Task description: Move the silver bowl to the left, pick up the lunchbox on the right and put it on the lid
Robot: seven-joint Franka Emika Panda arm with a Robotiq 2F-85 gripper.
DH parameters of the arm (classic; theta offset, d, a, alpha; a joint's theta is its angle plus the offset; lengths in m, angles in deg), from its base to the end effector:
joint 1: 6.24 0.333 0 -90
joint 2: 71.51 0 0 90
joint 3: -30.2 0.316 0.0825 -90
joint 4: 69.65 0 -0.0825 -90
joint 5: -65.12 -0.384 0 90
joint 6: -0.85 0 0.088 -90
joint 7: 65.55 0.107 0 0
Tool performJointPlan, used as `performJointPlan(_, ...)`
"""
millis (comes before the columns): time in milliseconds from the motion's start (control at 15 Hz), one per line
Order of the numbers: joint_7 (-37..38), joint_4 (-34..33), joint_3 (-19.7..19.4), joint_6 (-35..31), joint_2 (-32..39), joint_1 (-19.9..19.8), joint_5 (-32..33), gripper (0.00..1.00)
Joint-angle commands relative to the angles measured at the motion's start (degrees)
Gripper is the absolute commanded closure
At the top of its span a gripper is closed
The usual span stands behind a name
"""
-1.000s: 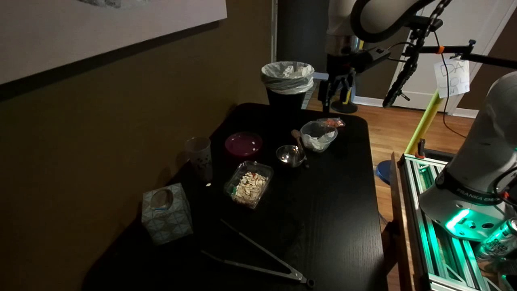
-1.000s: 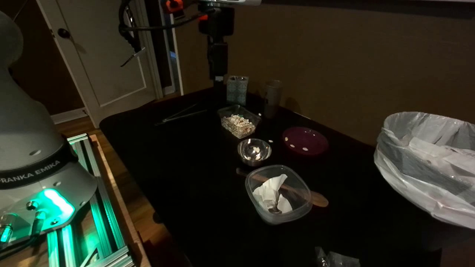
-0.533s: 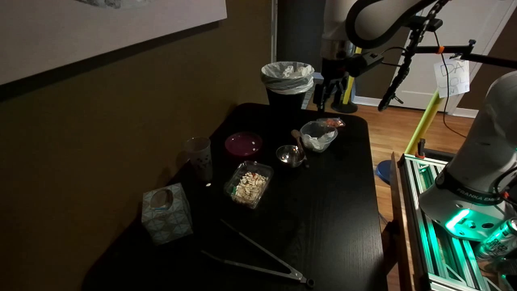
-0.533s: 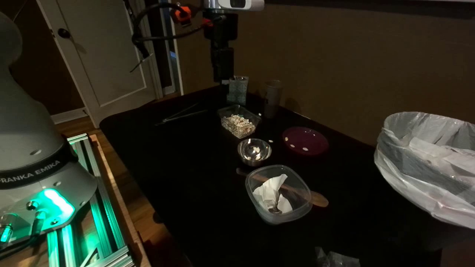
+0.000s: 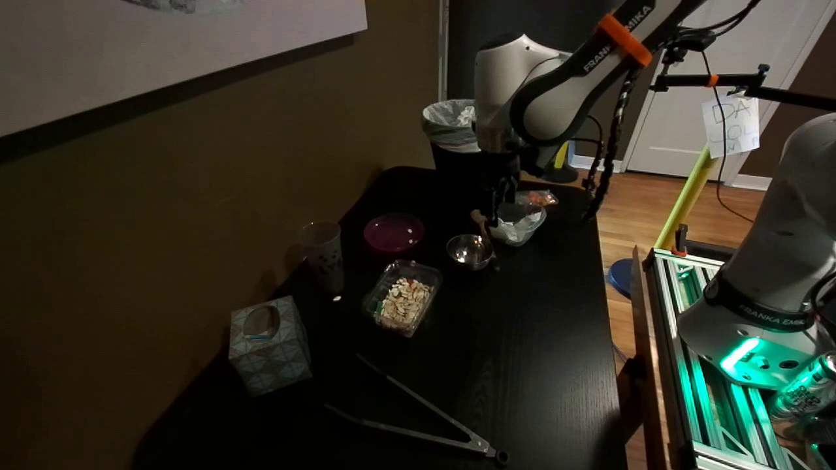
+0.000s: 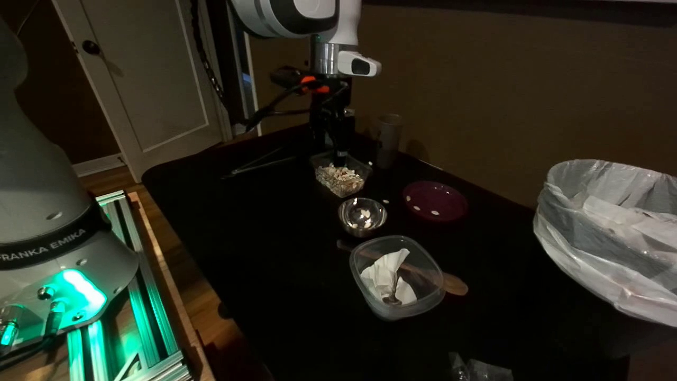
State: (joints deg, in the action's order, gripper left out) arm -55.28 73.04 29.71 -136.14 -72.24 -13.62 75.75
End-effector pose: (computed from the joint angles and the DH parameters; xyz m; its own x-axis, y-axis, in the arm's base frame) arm 0.4540 -0.0644 0.2843 0.9813 -0.1785 -0.0726 -0.1683 -0.9773 0.1286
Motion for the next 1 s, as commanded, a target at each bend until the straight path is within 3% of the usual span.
performJointPlan(0, -0.6, -0.9, -1.4, 0.1, 1.3, 1.3, -0.1, 0.0)
performJointPlan(200, -1.6, -2.6, -1.4, -0.5, 3.9, 1.6, -0.6, 0.0)
performJointPlan(467, -3.7, -6.0, -1.1, -5.3, 12.4, 3.0, 0.2, 0.0)
performJointPlan(667, -5.6, -9.4, -0.4, -7.1, 18.8, 4.0, -3.0, 0.0)
performJointPlan(733, -3.9, -5.7, -1.6, -6.8, 13.4, 4.4, -1.3, 0.0)
performJointPlan(933, -4.5, -8.6, -1.5, -6.8, 18.1, 5.1, -2.2, 0.0)
